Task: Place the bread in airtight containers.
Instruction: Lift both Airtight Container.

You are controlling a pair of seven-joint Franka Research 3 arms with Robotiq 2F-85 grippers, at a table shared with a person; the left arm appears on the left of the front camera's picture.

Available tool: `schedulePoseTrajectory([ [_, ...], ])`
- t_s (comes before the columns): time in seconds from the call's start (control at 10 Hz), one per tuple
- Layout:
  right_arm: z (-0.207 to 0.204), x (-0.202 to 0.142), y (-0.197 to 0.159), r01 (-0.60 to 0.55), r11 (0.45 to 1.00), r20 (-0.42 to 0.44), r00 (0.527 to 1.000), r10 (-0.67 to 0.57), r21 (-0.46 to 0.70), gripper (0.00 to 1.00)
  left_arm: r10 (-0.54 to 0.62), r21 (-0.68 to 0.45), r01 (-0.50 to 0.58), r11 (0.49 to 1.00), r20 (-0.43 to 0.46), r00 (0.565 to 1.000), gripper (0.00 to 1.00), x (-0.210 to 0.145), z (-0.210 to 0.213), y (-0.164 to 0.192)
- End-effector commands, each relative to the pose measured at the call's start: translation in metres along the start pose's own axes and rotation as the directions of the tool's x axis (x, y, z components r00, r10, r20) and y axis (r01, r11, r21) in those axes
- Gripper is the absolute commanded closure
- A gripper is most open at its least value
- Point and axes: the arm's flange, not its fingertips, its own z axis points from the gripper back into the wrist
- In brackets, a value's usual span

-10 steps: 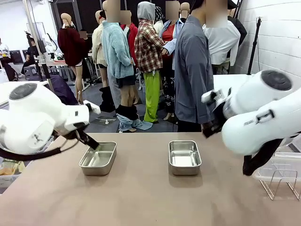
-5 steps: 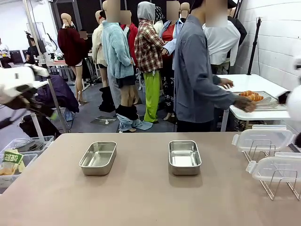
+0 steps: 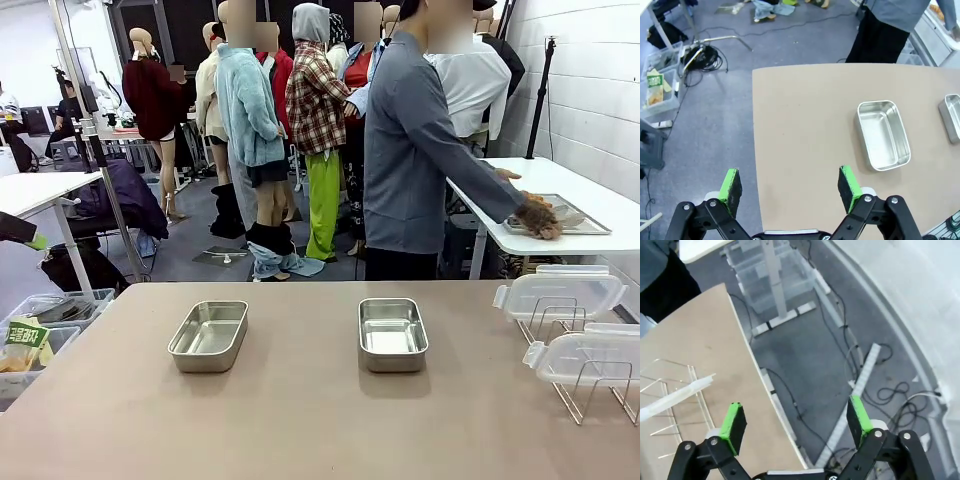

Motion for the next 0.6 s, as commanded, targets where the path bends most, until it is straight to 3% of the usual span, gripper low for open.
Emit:
schedulePoseTrajectory([
  [0.0, 0.0111, 0.0051, -0.0008, -0.031, 0.999, 0.015, 0.999, 0.031, -0.02, 0.0, -0.015, 0.011, 0.015, 1.0, -0.004, 1.0, 0.0, 0.0024, 0.0001, -0.0058],
  [0.5, 0.0111, 0.0051, -0.0008, -0.031, 0.999, 0.015, 0.999, 0.031, -0.02, 0.0, -0.015, 0.011, 0.015, 1.0, -0.004, 1.0, 0.0, 0.0024, 0.0001, -0.0058],
])
